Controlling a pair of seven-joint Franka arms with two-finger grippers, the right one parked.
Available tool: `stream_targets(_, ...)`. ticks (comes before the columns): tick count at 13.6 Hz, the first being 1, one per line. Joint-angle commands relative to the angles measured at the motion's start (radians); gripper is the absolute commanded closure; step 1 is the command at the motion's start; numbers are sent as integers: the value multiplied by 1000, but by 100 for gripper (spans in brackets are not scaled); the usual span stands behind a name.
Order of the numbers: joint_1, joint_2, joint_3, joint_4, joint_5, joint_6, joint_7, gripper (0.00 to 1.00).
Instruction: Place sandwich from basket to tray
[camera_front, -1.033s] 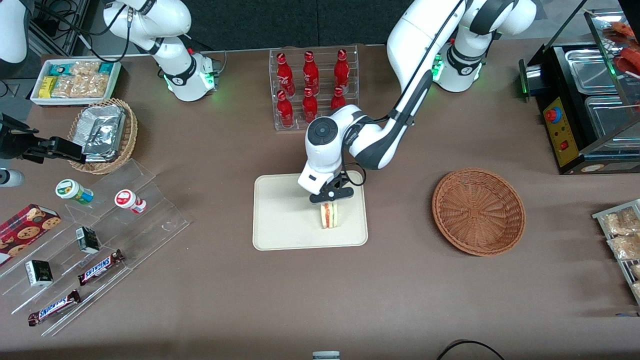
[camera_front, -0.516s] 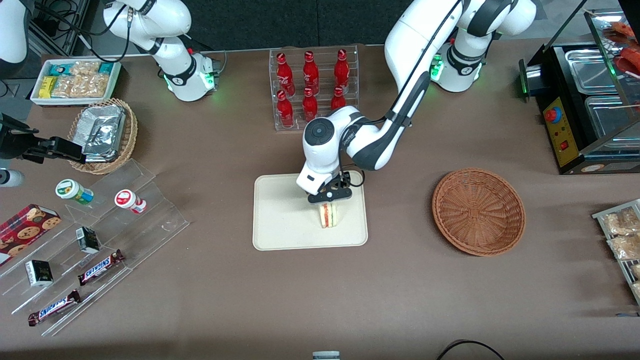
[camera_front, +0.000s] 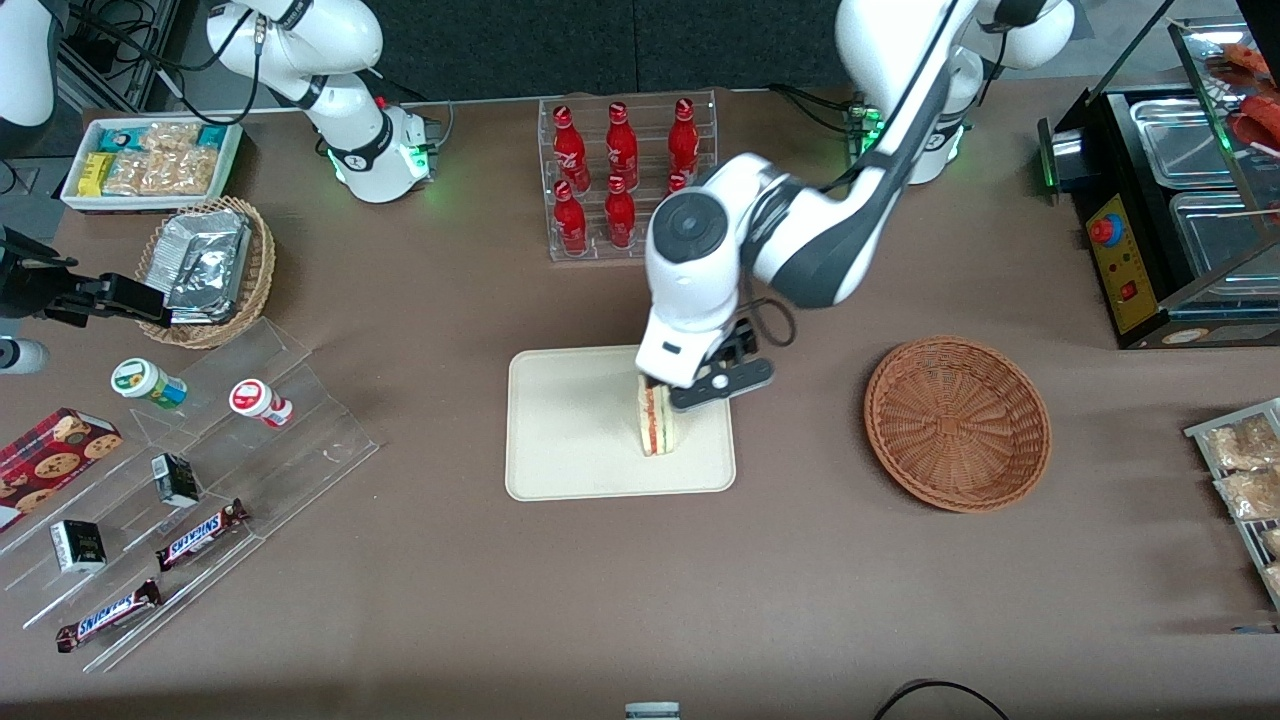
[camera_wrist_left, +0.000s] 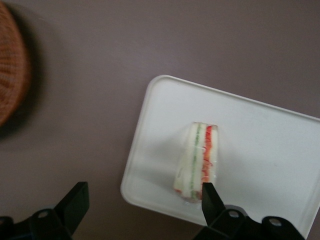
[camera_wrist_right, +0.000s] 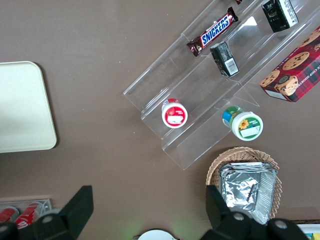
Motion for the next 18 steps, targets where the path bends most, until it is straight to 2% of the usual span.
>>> stream_targets(1,72,-77,12,16,-26,-95,50,1)
stream_targets(3,105,-134,15,16,-19,-147,66,1)
stream_targets(5,198,-199,14,13,-19,-212,118,1)
stream_targets(8,310,-288,14,-4,-28,-334,318,1)
stream_targets(14,494,-508,15,-203,-66,-351,673,1)
stream_targets(18,620,-575,15,-283,-75,-348,918,1)
